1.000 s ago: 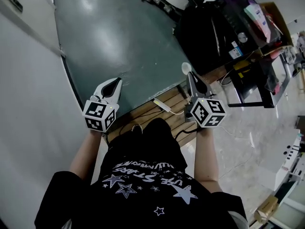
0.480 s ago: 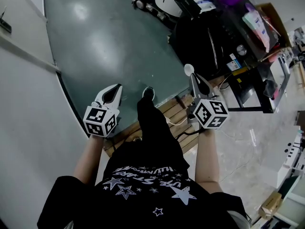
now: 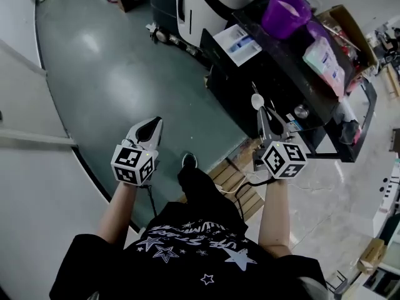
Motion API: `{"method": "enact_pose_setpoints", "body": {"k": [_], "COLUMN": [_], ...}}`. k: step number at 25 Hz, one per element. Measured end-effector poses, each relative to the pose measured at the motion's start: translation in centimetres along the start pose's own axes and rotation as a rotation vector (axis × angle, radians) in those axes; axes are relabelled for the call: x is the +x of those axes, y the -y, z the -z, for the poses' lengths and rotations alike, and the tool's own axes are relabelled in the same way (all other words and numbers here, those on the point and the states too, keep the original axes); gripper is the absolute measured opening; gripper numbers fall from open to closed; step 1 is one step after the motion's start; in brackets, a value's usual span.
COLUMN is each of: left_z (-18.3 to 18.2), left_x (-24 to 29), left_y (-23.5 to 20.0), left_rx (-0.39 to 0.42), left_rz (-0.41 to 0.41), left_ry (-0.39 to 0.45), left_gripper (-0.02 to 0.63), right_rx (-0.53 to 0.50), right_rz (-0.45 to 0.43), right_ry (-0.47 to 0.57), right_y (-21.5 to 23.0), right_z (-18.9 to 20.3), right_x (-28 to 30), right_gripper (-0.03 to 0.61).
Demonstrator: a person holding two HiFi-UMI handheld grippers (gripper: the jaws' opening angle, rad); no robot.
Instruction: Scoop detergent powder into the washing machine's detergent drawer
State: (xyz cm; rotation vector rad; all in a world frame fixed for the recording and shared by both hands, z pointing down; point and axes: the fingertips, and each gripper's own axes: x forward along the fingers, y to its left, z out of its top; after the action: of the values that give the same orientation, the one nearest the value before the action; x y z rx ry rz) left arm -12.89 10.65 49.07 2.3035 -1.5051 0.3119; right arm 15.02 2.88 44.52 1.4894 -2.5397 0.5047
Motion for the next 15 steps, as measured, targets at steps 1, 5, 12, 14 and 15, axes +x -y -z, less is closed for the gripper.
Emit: {"method": "enact_pose_setpoints", "body": {"k": [1, 5, 12, 14, 15], "left_z": [-2.0, -8.4, -12.7, -13.9, -14.5], "left_x": [1.7, 6.9, 10.6, 11.6, 12.1], "left_y": [-0.2, 0.8, 2.3, 2.3, 2.3], "left_rx": [0.010, 0.032, 0.064, 0.081, 0.093], "left_rz": [0.014, 0.075, 0.130, 0.139, 0.145], "left_ry": [0.005, 0.027, -0.003, 0.005, 0.009], "left_gripper": [0.000, 0.000, 0.000, 0.000, 0.000], "right_rx": [0.014, 0.075, 0.091, 0.081, 0.074], "right_rz": [0.013, 0.057, 0.053, 0.050, 0.050], "right_ry": [0.003, 0.038, 0.113, 0.132, 0.140], "right_y": [1.3, 4.9, 6.6, 7.0, 7.2], "right_z": [-1.2, -5.2, -11.0, -12.3, -13.0], "right_x": [0.7, 2.7, 4.5, 5.0, 5.3], "right_gripper": [0.037, 0.037, 0.037, 0.037, 0.037]}}
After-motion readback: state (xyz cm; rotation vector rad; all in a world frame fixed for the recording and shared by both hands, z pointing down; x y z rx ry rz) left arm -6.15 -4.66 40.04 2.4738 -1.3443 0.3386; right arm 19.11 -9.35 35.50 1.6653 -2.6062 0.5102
